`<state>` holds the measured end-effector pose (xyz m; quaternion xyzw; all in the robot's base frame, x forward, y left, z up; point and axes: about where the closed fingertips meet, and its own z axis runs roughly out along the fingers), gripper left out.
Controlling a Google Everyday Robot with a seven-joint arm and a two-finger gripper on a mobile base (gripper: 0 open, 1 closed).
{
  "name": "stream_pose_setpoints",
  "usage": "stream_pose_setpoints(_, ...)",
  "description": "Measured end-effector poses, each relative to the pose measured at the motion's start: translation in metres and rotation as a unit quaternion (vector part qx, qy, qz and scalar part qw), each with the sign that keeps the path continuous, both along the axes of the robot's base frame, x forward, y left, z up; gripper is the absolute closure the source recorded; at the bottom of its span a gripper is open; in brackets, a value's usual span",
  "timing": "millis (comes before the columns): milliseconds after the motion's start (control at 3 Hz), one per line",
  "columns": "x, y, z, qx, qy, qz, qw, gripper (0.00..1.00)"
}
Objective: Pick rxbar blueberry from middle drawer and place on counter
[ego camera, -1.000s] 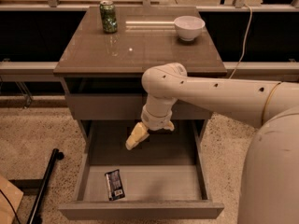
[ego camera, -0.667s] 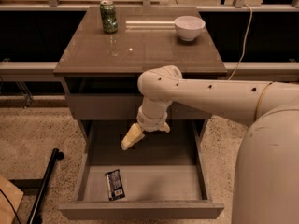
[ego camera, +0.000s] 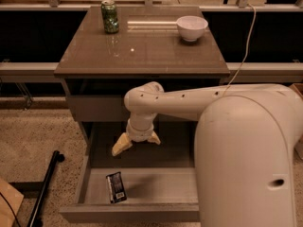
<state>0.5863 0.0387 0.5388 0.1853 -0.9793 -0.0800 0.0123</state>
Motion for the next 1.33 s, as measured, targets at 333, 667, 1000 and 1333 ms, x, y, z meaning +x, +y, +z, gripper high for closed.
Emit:
stream_pose_setpoints(333, -0.004, 0.004, -0.044, -0.018, 0.032, -0.056, 0.9978, 0.0)
stream_pose_setpoints(667, -0.005, 0.005, -0.046, -0.015, 0.034, -0.052, 0.998, 0.0)
stream_pose_setpoints(1000, -0.014, 0.031, -0.063, -0.011, 0.036, -0.051, 0.998, 0.0)
stream_pose_setpoints(1333, -0.027, 0.057, -0.088, -0.014, 0.053, -0.053, 0.9971, 0.0)
